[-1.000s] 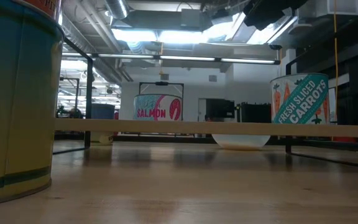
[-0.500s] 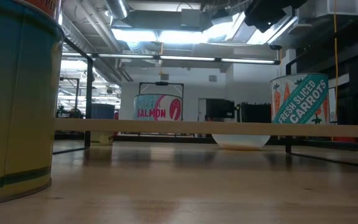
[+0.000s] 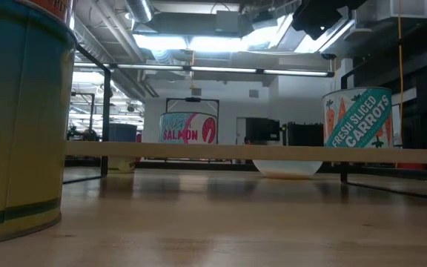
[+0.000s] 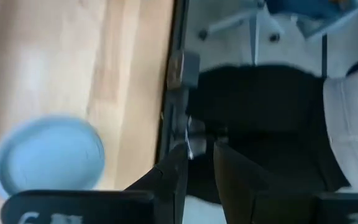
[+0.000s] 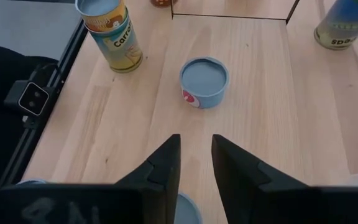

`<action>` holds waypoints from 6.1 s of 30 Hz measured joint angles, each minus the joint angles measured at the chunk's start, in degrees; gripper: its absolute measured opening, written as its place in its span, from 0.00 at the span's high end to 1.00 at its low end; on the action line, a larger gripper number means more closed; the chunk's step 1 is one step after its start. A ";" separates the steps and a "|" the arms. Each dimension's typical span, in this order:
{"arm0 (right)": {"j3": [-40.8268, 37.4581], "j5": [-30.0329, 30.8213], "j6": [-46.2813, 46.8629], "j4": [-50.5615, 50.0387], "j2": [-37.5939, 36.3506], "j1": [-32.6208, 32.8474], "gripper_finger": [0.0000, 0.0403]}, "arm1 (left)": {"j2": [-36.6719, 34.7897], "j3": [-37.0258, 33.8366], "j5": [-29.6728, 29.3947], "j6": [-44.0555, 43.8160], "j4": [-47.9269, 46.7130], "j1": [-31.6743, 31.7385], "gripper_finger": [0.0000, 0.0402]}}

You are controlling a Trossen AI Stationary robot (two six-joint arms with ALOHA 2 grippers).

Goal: Pick and place cans onto a shelf
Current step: Put the canned mushroom on the shelf

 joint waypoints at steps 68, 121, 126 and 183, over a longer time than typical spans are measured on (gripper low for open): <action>0.02 0.04 -3.21 -0.28 0.02 0.02 0.76 | 5.09 -0.07 -1.62 -5.27 -9.14 3.40 0.64; 0.02 0.04 -3.21 -0.48 0.02 0.00 0.76 | 7.23 0.04 -2.87 -5.20 -10.97 2.84 0.91; 0.02 0.04 -3.21 -0.48 0.02 0.01 0.76 | 7.21 0.04 -2.04 -5.20 -11.00 2.84 0.98; 0.02 0.04 -3.21 -0.28 0.02 0.02 0.76 | 6.46 7.23 -5.63 33.31 -31.52 15.77 1.00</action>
